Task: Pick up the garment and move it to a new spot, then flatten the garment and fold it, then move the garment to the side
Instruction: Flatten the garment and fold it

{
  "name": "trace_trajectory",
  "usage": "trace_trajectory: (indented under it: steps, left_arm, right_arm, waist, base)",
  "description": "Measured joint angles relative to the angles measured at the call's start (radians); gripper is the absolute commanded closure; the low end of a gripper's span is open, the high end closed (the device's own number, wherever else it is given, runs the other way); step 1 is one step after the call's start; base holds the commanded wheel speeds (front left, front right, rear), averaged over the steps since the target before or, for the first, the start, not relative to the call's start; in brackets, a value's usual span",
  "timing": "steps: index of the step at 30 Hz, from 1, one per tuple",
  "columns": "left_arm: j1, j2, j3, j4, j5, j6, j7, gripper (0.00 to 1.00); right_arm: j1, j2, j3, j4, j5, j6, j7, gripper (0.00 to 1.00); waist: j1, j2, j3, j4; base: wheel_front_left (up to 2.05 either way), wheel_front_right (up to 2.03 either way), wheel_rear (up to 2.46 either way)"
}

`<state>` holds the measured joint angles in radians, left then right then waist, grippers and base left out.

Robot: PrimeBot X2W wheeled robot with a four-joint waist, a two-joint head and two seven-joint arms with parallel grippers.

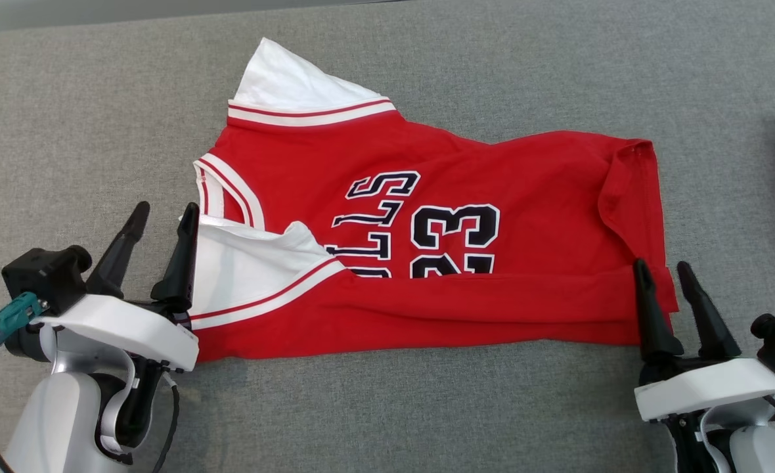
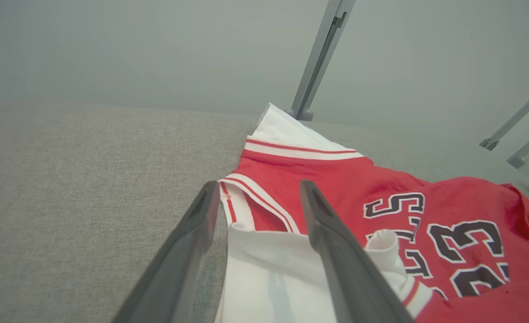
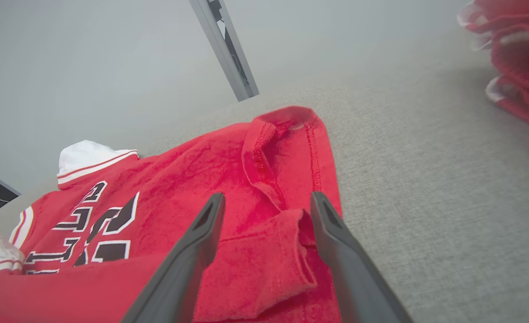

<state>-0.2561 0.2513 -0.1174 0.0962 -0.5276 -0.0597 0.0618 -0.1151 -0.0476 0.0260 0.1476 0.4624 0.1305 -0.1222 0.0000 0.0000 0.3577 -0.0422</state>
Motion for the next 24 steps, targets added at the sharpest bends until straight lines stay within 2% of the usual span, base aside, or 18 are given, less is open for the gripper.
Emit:
trace_trajectory:
  steps: [6, 9, 14, 18, 24]
  left_arm:
    - [0.008, -0.029, 0.035, -0.017, 0.047, 0.044, -0.184, 0.00]
    - [0.022, -0.051, 0.047, -0.049, 0.054, 0.043, -0.269, 0.00]
    - [0.061, -0.046, 0.068, -0.102, 0.134, 0.052, -0.318, 0.00]
    - [0.121, -0.036, 0.066, -0.120, 0.198, 0.054, -0.321, 0.00]
    - [0.192, -0.041, 0.055, -0.097, 0.217, 0.051, -0.322, 0.00]
  right_arm:
    - [-0.003, 0.000, -0.052, -0.074, -0.105, 0.000, -0.066, 0.00]
    - [-0.004, -0.001, -0.075, -0.121, -0.187, 0.000, -0.080, 0.00]
    - [0.007, -0.001, -0.089, -0.192, -0.257, 0.000, -0.075, 0.00]
    - [0.034, -0.001, -0.088, -0.208, -0.264, 0.000, -0.063, 0.00]
    - [0.053, -0.001, -0.083, -0.207, -0.253, 0.000, -0.054, 0.00]
  waist:
    - [0.0000, 0.0000, -0.027, 0.000]
    - [0.0000, 0.0000, -0.045, 0.000]
    - [0.0000, 0.0000, -0.080, 0.005]
    - [0.0000, 0.0000, -0.102, 0.005]
    - [0.0000, 0.0001, -0.119, 0.003]
  base:
    - [0.00, 0.00, 0.00]
    - [0.00, 0.00, 0.00]
    - [0.00, 0.00, 0.00]
    - [0.00, 0.00, 0.00]
    - [0.00, 0.00, 0.00]
